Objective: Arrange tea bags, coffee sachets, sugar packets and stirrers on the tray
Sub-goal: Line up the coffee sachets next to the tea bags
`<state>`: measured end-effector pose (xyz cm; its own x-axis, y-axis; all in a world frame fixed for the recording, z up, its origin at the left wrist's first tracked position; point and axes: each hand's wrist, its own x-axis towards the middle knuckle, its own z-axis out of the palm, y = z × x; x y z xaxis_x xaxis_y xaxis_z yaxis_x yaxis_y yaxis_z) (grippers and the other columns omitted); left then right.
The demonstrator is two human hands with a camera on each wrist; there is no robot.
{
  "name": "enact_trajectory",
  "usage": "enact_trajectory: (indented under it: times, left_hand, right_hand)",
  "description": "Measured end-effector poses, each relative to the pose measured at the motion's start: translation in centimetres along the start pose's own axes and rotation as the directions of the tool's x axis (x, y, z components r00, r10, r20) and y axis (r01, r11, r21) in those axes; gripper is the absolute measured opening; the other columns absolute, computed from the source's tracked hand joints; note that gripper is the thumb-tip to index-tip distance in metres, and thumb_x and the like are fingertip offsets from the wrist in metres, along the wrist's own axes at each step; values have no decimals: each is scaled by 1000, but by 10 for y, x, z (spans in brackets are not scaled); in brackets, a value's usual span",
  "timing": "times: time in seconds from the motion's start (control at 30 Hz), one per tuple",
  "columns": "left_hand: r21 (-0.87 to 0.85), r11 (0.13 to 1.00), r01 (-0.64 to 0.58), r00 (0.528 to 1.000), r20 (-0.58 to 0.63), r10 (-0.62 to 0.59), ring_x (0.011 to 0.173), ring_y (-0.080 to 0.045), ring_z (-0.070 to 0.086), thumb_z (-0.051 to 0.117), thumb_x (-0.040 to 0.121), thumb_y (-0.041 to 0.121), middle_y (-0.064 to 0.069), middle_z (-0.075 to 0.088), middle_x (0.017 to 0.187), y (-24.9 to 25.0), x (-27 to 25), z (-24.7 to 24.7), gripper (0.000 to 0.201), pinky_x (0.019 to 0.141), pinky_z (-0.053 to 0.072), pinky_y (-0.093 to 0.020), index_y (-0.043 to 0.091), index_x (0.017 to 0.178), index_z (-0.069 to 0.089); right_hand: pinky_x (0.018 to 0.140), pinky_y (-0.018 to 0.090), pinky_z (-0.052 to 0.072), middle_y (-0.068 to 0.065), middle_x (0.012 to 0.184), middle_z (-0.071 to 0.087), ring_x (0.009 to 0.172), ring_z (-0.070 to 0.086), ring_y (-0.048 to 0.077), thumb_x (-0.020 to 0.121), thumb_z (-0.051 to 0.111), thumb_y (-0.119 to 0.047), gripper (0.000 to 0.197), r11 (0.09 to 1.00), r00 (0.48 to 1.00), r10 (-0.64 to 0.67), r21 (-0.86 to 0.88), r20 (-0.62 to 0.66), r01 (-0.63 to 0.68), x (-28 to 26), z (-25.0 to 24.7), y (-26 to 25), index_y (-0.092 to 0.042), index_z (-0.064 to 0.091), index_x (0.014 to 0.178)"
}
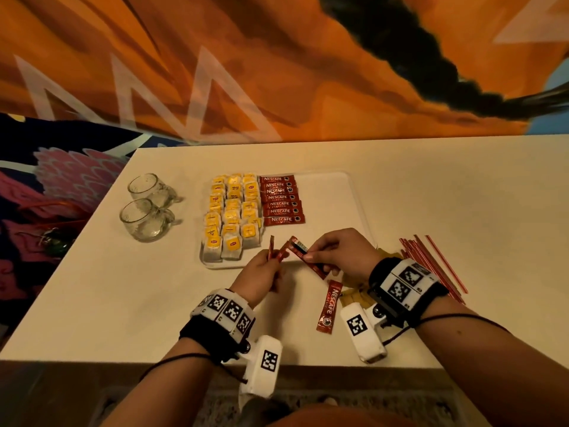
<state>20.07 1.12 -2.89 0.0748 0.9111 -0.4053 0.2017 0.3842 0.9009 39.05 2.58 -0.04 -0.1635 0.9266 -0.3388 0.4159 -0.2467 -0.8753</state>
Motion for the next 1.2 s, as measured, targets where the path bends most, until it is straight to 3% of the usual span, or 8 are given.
enact_trajectory:
  times: [0.2, 0.43, 0.53, 0.63, 0.73, 0.93, 1.07, 1.2]
  left_hand:
    - [-120, 984, -131, 991, -36, 127, 50, -10, 40, 65, 88, 28, 13, 53, 52, 4, 0, 10, 10, 54, 37, -27, 19, 85, 61]
    - [-111, 986, -129, 992, -26, 126, 69, -10, 65, 49, 98, 12, 0, 67, 80, -2, 0, -9, 7, 51, 46, -13, 18, 95, 52]
    - [23, 991, -132, 991, 35, 131, 60, -14, 60, 46, 99, 12, 0, 60, 69, -6, -1, -17, 7, 59, 54, -30, 17, 97, 48]
    - [99, 991, -90, 995, 43, 86, 58, -17, 54, 53, 96, 25, 1, 53, 64, -3, -4, -18, 7, 71, 58, -45, 18, 94, 52]
    - [196, 968, -154, 988, 57, 146, 54, -8, 56, 71, 83, 32, 5, 56, 65, 7, -8, -22, 22, 50, 51, -24, 14, 92, 61]
    - [350, 911, -220, 973, 141, 181, 44, 4, 50, 76, 79, 29, 12, 59, 58, 14, -4, -42, 14, 45, 35, -12, 17, 83, 70]
    - [243, 942, -233, 972, 99, 215, 41, 6, 47, 75, 80, 24, 18, 56, 45, 23, -2, -54, 8, 46, 34, -12, 18, 82, 69]
    - [79, 973, -218, 975, -32, 221, 41, -4, 45, 77, 77, 25, 13, 53, 42, 34, 6, -65, 12, 50, 34, -23, 20, 72, 67]
  right_hand:
    - [56, 19, 54, 9, 83, 72, 64, 66, 12, 76, 79, -13, 19, 999, 997, -17, 52, 77, 13, -9, 6, -9, -7, 71, 93]
    - [65, 17, 48, -12, 101, 54, 86, 58, 6, 66, 86, -21, 38, 718, 967, 76, -687, 243, 116, -17, -6, 19, -34, 68, 97]
    - [72, 25, 51, -13, 98, 48, 87, 56, 8, 64, 87, -26, 30, 681, 971, 46, -718, 233, 140, -11, -2, 22, -31, 70, 88]
    - [79, 32, 53, -12, 95, 54, 88, 56, 10, 64, 86, -29, 23, 702, 974, 38, -699, 225, 135, -3, 7, 19, -28, 70, 79]
    - [70, 24, 51, -10, 79, 66, 76, 62, 6, 64, 87, -24, 21, 797, 968, 12, -587, 252, 143, 4, 12, 9, -27, 68, 75]
    - [75, 19, 53, -5, 83, 72, 77, 67, 8, 71, 83, -13, 23, 915, 953, -175, -315, 249, 251, 17, 18, -36, -21, 73, 91]
    - [67, 28, 56, 11, 80, 66, 69, 66, 21, 71, 81, -1, 38, 978, 970, -207, 37, 124, 204, 22, 25, -58, -15, 66, 103]
    - [63, 22, 49, -1, 80, 66, 73, 63, 7, 73, 82, -14, 35, 974, 976, -217, 66, 25, 215, 28, 33, -69, -22, 67, 104]
